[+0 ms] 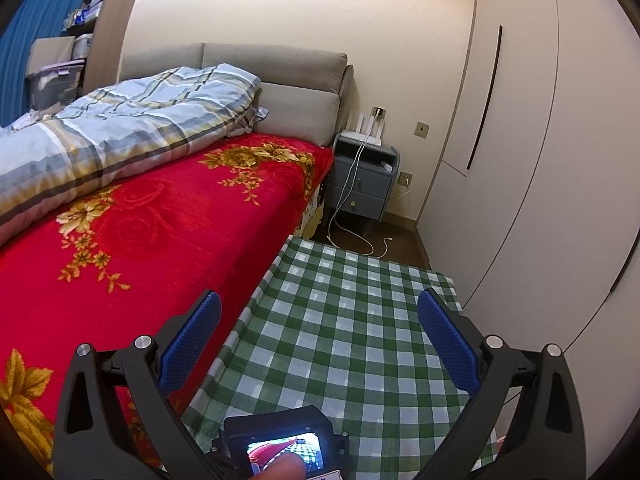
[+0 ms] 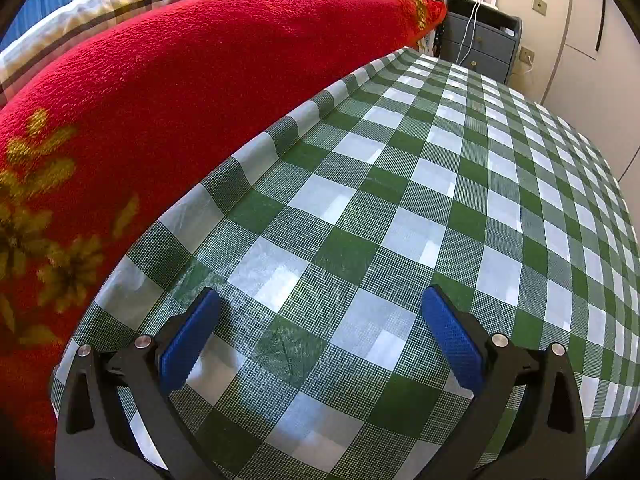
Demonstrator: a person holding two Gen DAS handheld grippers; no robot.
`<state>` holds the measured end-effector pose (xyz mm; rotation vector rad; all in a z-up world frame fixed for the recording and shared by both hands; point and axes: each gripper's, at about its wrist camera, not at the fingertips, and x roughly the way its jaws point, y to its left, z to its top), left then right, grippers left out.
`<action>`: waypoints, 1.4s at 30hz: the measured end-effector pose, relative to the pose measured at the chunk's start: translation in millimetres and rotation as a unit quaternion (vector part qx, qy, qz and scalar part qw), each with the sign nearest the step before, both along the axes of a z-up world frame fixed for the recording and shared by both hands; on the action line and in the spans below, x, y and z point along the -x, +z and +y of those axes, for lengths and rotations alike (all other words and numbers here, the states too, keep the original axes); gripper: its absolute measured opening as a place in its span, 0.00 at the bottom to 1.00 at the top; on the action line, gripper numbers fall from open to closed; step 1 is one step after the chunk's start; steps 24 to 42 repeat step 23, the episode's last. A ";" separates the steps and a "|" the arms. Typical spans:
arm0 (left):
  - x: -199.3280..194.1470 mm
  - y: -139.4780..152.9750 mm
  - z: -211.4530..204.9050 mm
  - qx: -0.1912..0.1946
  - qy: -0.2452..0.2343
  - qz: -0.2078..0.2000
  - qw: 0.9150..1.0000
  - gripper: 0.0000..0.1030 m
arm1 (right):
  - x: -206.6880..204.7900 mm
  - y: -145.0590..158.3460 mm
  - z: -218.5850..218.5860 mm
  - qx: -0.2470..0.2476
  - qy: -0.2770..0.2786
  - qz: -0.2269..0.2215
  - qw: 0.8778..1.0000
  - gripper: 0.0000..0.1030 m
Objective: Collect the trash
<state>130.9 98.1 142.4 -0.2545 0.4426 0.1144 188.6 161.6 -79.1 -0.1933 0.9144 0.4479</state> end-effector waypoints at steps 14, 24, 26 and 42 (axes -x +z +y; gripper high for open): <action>-3.6 -33.5 -38.6 0.006 -0.088 0.049 0.995 0.92 | -0.4 -0.5 0.5 0.000 0.000 0.000 1.000 0.96; -15.1 -38.1 -71.7 -0.016 -0.095 0.065 0.993 0.92 | 0.9 -0.2 -0.1 0.000 0.000 0.000 1.000 0.96; -15.1 -38.1 -71.7 -0.016 -0.095 0.065 0.993 0.92 | 0.9 -0.2 -0.1 0.000 0.000 0.000 1.000 0.96; -15.1 -38.1 -71.7 -0.016 -0.095 0.065 0.993 0.92 | 0.9 -0.2 -0.1 0.000 0.000 0.000 1.000 0.96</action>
